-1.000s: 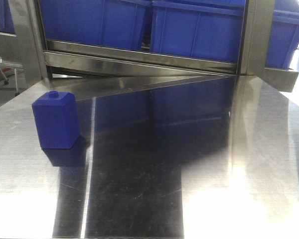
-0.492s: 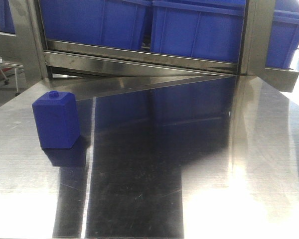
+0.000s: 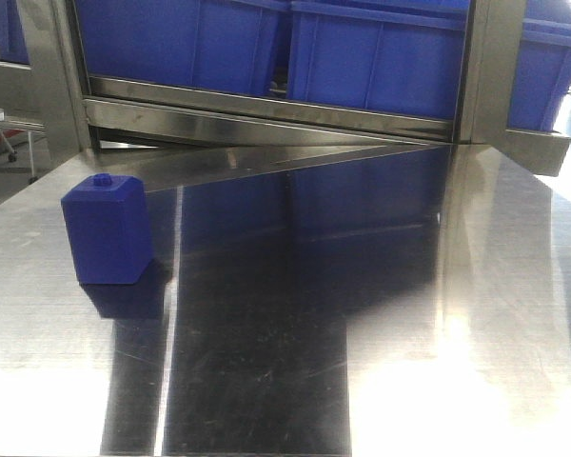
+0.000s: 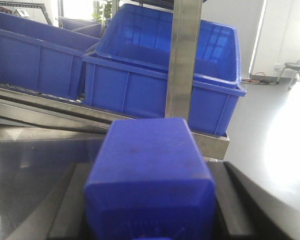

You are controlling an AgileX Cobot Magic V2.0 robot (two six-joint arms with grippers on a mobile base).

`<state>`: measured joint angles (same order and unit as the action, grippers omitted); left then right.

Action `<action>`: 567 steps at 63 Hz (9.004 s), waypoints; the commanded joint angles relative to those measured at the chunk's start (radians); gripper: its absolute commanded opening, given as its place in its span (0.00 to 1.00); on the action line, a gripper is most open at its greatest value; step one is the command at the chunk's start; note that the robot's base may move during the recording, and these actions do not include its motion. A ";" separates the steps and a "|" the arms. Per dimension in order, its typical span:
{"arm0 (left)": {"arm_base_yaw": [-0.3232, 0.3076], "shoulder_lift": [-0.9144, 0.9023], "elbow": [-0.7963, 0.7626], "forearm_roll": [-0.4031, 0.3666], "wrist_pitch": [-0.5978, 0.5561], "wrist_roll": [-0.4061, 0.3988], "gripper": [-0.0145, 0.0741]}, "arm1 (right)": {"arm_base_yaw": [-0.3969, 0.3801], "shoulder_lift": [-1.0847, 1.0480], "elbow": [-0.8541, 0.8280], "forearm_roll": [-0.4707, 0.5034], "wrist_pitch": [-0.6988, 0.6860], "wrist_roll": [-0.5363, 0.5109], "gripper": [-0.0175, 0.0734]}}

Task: Pick and sort blue part to right shelf

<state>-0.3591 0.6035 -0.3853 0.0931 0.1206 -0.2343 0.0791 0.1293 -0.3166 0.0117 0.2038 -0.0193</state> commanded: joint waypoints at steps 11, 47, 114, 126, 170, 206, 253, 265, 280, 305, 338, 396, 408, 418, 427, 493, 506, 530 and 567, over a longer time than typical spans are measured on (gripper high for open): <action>-0.094 0.259 -0.195 0.025 -0.077 -0.011 0.85 | -0.004 0.009 -0.030 0.005 -0.090 -0.007 0.67; -0.129 0.772 -0.770 0.050 0.608 -0.200 0.85 | -0.004 0.009 -0.030 0.005 -0.090 -0.007 0.67; -0.133 1.138 -1.153 -0.027 1.047 -0.270 0.85 | -0.004 0.009 -0.030 0.005 -0.090 -0.007 0.67; -0.139 1.177 -1.153 -0.027 1.068 -0.270 0.85 | -0.004 0.009 -0.030 0.005 -0.090 -0.007 0.67; -0.152 1.228 -1.149 -0.030 1.094 -0.270 0.85 | -0.004 0.009 -0.030 0.005 -0.090 -0.007 0.67; -0.152 1.222 -1.149 -0.030 1.094 -0.270 0.63 | -0.004 0.009 -0.030 0.005 -0.090 -0.007 0.67; -0.069 0.795 -0.769 -0.304 0.653 0.397 0.63 | -0.004 0.009 -0.030 0.005 -0.090 -0.007 0.67; -0.009 0.613 -0.561 -0.302 0.360 0.413 0.63 | -0.004 0.009 -0.030 0.005 -0.090 -0.007 0.67; 0.091 0.387 -0.351 -0.297 0.092 0.413 0.63 | -0.004 0.009 -0.030 0.005 -0.090 -0.007 0.67; 0.265 0.064 -0.173 -0.291 0.016 0.409 0.57 | -0.004 0.009 -0.030 0.005 -0.090 -0.007 0.67; 0.267 -0.253 -0.153 -0.285 0.028 0.409 0.51 | -0.004 0.009 -0.030 0.005 -0.090 -0.007 0.67; 0.267 -0.289 -0.151 -0.285 0.043 0.409 0.63 | -0.004 0.009 -0.030 0.005 -0.090 -0.007 0.67; 0.267 -0.289 -0.151 -0.285 0.043 0.409 0.63 | -0.004 0.009 -0.030 0.005 -0.090 -0.007 0.67; 0.267 -0.289 -0.151 -0.285 0.043 0.409 0.63 | -0.004 0.009 -0.030 0.005 -0.090 -0.007 0.67; 0.267 -0.289 -0.151 -0.285 0.043 0.409 0.63 | -0.004 0.009 -0.030 0.005 -0.090 -0.007 0.67; 0.267 -0.289 -0.151 -0.285 0.043 0.409 0.63 | -0.004 0.009 -0.030 0.005 -0.090 -0.007 0.67; 0.267 -0.289 -0.151 -0.285 0.043 0.409 0.63 | -0.004 0.009 -0.030 0.005 -0.090 -0.007 0.67; 0.267 -0.289 -0.151 -0.285 0.043 0.409 0.63 | -0.004 0.009 -0.030 0.005 -0.090 -0.007 0.67; 0.267 -0.289 -0.151 -0.285 0.043 0.409 0.63 | -0.004 0.009 -0.030 0.005 -0.090 -0.007 0.67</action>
<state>-0.0918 0.3079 -0.5078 -0.1880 0.2551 0.1727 0.0791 0.1293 -0.3166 0.0117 0.2038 -0.0193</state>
